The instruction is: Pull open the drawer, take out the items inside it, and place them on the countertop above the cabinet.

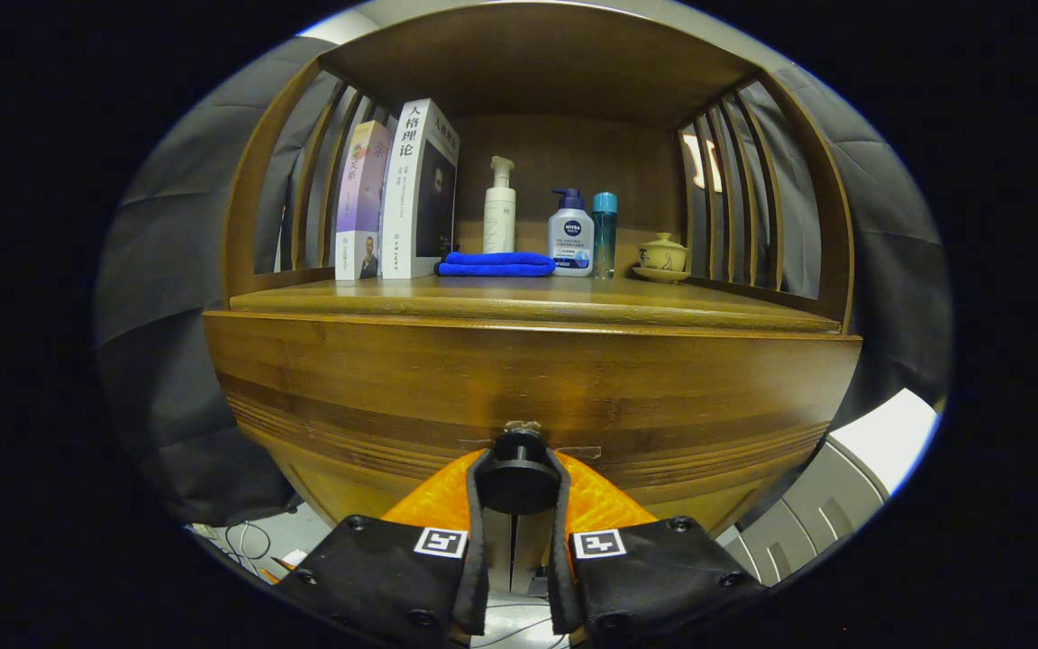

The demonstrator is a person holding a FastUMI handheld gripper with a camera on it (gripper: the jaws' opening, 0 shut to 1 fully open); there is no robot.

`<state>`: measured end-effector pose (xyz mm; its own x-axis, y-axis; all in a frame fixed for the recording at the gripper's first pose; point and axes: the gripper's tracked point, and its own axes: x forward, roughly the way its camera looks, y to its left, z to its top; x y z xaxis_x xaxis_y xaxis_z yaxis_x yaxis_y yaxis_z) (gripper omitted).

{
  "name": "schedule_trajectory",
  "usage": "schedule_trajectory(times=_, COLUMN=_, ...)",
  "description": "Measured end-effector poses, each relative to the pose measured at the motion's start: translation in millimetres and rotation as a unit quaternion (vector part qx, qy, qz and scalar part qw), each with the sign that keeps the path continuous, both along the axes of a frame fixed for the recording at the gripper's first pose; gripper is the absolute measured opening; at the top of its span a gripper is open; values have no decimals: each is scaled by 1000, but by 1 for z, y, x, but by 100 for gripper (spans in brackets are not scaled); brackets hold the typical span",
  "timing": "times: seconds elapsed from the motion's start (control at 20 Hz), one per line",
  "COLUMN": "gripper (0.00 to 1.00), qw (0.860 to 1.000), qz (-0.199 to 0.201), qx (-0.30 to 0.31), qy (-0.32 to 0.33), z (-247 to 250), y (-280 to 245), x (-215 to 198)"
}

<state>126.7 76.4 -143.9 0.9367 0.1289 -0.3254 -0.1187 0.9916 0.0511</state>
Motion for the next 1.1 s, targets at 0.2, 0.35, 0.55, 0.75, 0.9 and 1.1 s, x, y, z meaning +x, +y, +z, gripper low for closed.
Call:
schedule_trajectory(times=0.2, gripper=29, qw=1000, qz=-6, qx=0, qy=3, z=2, y=-1, x=-21)
schedule_trajectory(times=0.35, gripper=29, qw=1000, qz=-9, qx=0, qy=4, z=3, y=-2, x=-43)
schedule_trajectory(times=0.55, gripper=29, qw=1000, qz=-16, qx=-4, qy=3, z=5, y=-5, x=-70)
schedule_trajectory(times=0.75, gripper=29, qw=1000, qz=-17, qx=-14, qy=3, z=7, y=-9, x=-89)
schedule_trajectory(times=0.9, gripper=29, qw=1000, qz=-15, qx=-15, qy=1, z=9, y=-10, x=-102)
schedule_trajectory(times=1.1, gripper=29, qw=1000, qz=-11, qx=-17, qy=0, z=4, y=-11, x=-119)
